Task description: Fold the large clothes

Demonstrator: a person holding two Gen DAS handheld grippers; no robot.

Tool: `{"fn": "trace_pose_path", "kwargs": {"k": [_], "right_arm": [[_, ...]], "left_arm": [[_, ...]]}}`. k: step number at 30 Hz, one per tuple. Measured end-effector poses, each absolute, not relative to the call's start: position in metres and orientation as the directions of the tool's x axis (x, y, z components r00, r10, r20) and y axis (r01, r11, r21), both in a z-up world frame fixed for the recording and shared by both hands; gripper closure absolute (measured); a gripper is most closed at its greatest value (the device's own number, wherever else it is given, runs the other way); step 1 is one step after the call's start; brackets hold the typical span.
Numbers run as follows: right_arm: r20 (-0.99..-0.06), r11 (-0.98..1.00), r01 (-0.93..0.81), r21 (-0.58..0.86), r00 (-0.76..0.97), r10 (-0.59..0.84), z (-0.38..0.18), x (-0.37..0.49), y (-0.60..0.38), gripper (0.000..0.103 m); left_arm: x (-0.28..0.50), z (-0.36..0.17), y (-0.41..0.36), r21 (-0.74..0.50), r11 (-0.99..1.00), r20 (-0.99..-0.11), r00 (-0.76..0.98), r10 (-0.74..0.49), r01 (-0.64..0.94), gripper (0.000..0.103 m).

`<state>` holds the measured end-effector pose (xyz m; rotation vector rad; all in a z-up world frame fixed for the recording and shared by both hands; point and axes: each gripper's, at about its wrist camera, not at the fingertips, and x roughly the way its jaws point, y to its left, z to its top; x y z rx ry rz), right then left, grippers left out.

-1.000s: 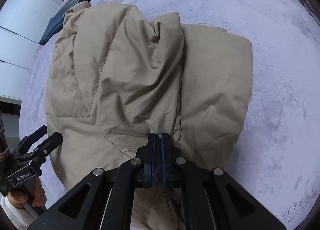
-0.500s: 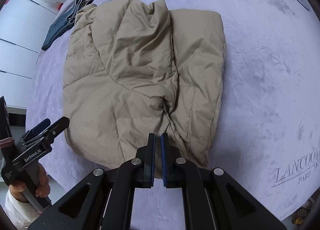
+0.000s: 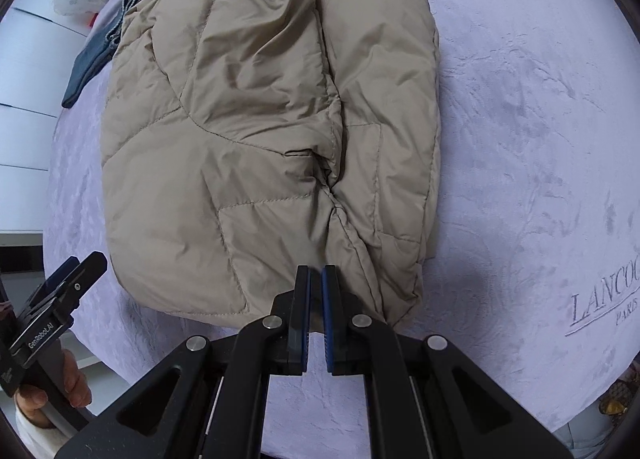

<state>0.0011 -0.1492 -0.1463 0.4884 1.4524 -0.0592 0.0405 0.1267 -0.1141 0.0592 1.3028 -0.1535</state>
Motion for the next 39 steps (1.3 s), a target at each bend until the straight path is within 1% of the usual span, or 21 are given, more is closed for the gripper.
{"fn": "trace_pose_path", "kwargs": {"k": [4,11,20,22,23,24,25,29,31,33,34,35,36,38,39], "right_arm": [[-0.957,0.907,0.306,0.288,0.135,0.258,-0.142,0.011,-0.142,0.097],[-0.939,0.897,0.285,0.339,0.158,0.305,-0.134,0.014,-0.139,0.097],[-0.927,0.912,0.197,0.361,0.187,0.326,-0.096,0.002,-0.138,0.096],[-0.924,0.913,0.186,0.363,0.198,0.327,-0.089,0.000,-0.139,0.086],[-0.924,0.915,0.182,0.360,0.202,0.324,-0.086,-0.001,-0.142,0.072],[-0.925,0.917,0.178,0.356,0.208,0.318,-0.083,-0.003,-0.143,0.055],[-0.925,0.920,0.174,0.352,0.216,0.313,-0.079,-0.004,-0.144,0.051],[-0.926,0.930,0.155,0.333,0.239,0.292,-0.064,-0.014,-0.149,0.048],[-0.931,0.940,0.149,0.306,0.253,0.263,-0.055,-0.018,-0.151,0.043],[-0.931,0.948,0.141,0.285,0.277,0.238,-0.045,-0.024,-0.153,0.032],[-0.929,0.951,0.137,0.277,0.290,0.228,-0.039,-0.025,-0.153,0.030],[-0.926,0.954,0.131,0.271,0.307,0.221,-0.033,-0.027,-0.154,0.024],[-0.922,0.956,0.125,0.265,0.324,0.213,-0.027,-0.030,-0.155,0.021],[-0.914,0.961,0.116,0.250,0.357,0.195,-0.013,-0.035,-0.154,0.021],[-0.909,0.963,0.113,0.244,0.373,0.187,-0.006,-0.038,-0.154,0.018]], "left_arm": [[0.033,-0.114,0.125,-0.073,0.987,-0.965,0.239,-0.105,0.141,0.000],[0.015,-0.099,0.110,-0.018,0.986,-0.962,0.267,-0.063,0.165,0.000],[-0.008,-0.063,0.089,0.001,0.990,-0.943,0.330,-0.046,0.140,0.000],[-0.013,-0.054,0.085,-0.002,0.991,-0.937,0.345,-0.049,0.135,0.000],[-0.015,-0.050,0.084,-0.004,0.991,-0.936,0.349,-0.049,0.130,0.000],[-0.019,-0.046,0.083,-0.005,0.992,-0.934,0.354,-0.049,0.124,0.000],[-0.023,-0.042,0.081,-0.004,0.993,-0.932,0.359,-0.047,0.118,0.000],[-0.035,-0.030,0.077,-0.002,0.994,-0.926,0.376,-0.043,0.109,0.000],[-0.042,-0.022,0.074,-0.004,0.994,-0.921,0.386,-0.044,0.105,0.000],[-0.048,-0.013,0.073,-0.004,0.995,-0.916,0.399,-0.045,0.102,0.000],[-0.049,-0.009,0.073,-0.005,0.995,-0.913,0.405,-0.045,0.101,0.000],[-0.053,-0.003,0.071,-0.006,0.995,-0.909,0.415,-0.046,0.098,0.000],[-0.056,0.003,0.070,-0.007,0.995,-0.904,0.426,-0.047,0.095,0.000],[-0.063,0.014,0.069,-0.007,0.996,-0.894,0.446,-0.046,0.090,0.000],[-0.066,0.021,0.068,-0.006,0.996,-0.888,0.458,-0.045,0.086,0.000]]}}
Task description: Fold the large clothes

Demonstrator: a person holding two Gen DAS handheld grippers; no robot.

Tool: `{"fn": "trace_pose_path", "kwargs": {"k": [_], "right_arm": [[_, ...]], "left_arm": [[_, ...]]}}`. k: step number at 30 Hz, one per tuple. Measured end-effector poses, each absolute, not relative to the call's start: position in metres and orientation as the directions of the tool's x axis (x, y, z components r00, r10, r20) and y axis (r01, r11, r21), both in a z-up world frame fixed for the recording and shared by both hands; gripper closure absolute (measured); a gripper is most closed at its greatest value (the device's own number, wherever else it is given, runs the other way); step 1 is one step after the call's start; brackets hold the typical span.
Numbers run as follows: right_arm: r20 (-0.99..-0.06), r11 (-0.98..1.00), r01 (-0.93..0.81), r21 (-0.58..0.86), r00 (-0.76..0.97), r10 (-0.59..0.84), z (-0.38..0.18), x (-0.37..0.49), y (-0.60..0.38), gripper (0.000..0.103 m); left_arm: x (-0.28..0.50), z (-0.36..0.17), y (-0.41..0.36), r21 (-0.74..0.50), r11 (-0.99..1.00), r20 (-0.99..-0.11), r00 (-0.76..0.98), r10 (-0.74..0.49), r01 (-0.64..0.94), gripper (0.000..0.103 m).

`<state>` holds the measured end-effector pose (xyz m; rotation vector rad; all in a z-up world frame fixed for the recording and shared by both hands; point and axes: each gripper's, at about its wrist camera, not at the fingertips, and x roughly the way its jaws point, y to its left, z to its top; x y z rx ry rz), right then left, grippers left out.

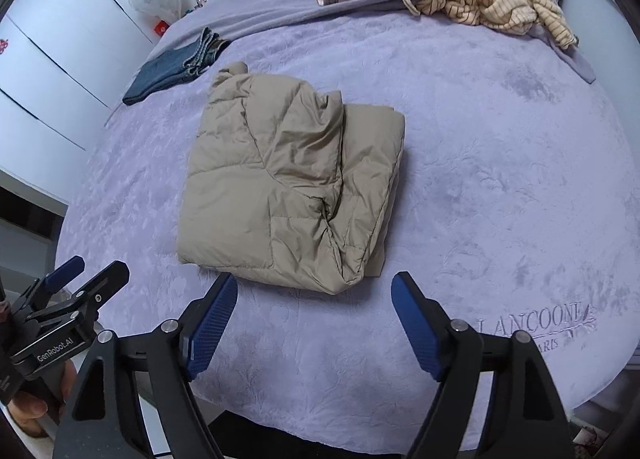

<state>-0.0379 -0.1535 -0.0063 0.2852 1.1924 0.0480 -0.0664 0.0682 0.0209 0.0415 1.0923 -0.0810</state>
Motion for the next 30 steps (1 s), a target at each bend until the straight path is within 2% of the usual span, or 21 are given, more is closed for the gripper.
{"fn": "trace_pose_path", "kwargs": {"k": [3,22,30], "right_arm": [[-0.892,0.969,0.099,0.228,0.419,0.167,0.012,-0.044,-0.153,0.012],[-0.827,0.977,0.148,0.152,0.561,0.043,0.083,-0.057,-0.131,0.011],[-0.827,0.975,0.168,0.143,0.561,0.025,0.088,-0.055,-0.123,0.011]], "left_arm": [[-0.076,0.039,0.068,-0.010,0.997,-0.871,0.490,-0.046,0.076,0.000],[-0.086,0.111,0.086,0.013,0.997,-0.796,0.604,-0.037,0.078,0.000],[-0.085,0.120,0.096,0.008,0.998,-0.789,0.613,-0.033,0.064,0.000]]}}
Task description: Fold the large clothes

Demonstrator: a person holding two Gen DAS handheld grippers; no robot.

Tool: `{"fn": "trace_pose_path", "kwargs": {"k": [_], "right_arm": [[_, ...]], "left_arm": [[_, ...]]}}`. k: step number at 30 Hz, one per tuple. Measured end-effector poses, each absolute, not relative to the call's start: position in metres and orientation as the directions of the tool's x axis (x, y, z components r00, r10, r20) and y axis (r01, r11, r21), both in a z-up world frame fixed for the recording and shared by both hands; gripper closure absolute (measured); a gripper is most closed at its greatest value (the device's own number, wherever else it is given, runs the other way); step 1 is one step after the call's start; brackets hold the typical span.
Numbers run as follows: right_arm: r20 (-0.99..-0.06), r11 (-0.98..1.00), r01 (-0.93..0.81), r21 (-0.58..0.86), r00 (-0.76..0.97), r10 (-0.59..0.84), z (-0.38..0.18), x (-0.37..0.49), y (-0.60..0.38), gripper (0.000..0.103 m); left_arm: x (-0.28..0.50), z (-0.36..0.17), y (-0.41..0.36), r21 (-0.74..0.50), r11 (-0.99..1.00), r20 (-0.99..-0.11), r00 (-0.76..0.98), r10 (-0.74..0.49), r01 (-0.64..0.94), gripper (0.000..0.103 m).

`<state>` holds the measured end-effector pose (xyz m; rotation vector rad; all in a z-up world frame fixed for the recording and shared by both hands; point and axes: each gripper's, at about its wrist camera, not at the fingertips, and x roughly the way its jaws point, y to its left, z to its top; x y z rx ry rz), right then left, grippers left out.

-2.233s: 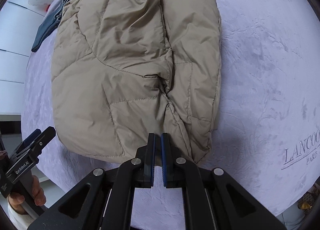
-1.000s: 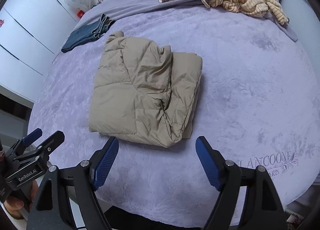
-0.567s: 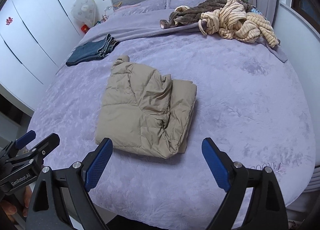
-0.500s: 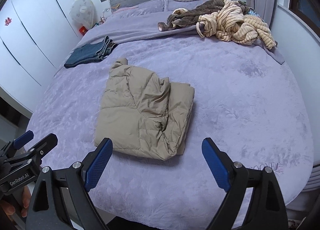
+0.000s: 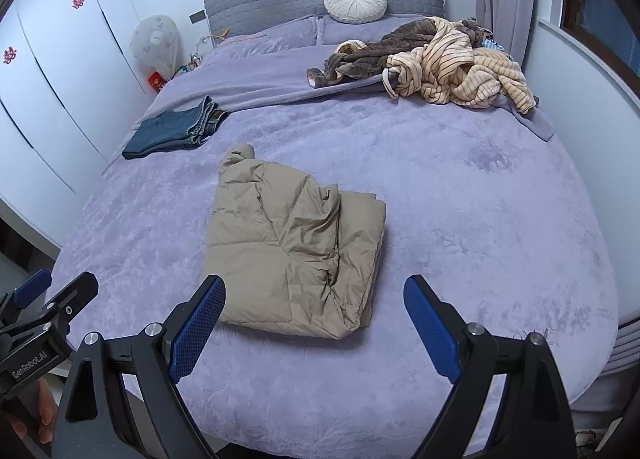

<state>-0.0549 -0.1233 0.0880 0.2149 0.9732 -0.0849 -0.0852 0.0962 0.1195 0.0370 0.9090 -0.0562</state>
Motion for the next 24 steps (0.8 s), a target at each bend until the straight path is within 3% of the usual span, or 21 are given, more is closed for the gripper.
{"fn": "trace_pose_path", "kwargs": {"k": [24], "right_arm": [[-0.832,0.974,0.190,0.120,0.555,-0.006,0.0913,-0.0611,-0.1166,0.011]], "left_arm": [[-0.0922,0.1171,0.0971,0.007,0.998,-0.790,0.612,-0.031,0.059,0.000]]}}
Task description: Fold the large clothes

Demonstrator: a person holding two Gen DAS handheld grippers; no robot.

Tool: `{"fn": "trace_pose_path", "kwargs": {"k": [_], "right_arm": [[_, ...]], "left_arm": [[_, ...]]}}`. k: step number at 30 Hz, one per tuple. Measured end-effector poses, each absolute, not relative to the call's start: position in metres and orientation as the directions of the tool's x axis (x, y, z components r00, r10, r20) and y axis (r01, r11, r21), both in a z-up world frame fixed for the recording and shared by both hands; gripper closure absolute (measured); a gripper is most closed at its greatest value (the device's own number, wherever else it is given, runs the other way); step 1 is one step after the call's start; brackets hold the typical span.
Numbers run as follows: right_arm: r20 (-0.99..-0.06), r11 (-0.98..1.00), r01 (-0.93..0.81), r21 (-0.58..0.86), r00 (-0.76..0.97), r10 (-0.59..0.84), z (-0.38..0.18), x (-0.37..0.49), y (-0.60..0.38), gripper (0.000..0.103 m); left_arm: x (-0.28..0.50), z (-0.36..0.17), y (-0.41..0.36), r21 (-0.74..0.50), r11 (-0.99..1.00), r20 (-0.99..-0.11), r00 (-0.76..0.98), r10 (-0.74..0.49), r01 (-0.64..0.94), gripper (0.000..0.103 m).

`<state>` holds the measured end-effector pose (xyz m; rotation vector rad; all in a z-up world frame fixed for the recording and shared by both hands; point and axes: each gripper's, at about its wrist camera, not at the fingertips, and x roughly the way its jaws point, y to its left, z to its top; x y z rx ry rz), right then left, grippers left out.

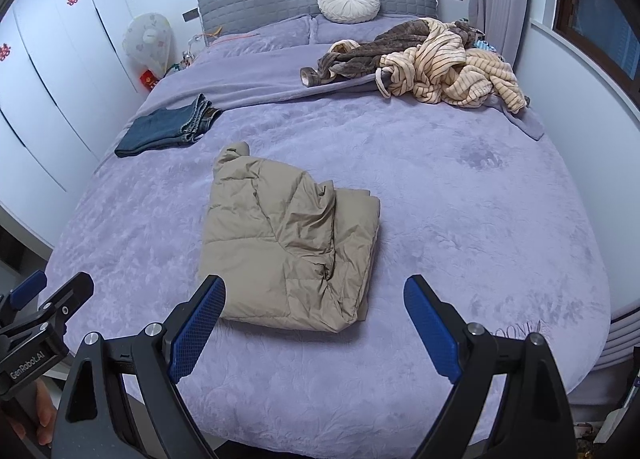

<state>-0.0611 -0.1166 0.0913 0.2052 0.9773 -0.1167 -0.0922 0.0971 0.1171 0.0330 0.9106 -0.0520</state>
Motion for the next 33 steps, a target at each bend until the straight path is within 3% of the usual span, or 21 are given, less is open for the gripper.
{"fn": "trace_pose_path", "kwargs": {"k": [33], "right_arm": [[-0.835,0.974,0.194,0.118,0.551,-0.009,0.0927,-0.0711,-0.1191,0.011]], "left_arm": [[-0.0926,0.1137,0.1021,0.005,0.998,-0.793,0.608,-0.036,0.066,0.000]]}}
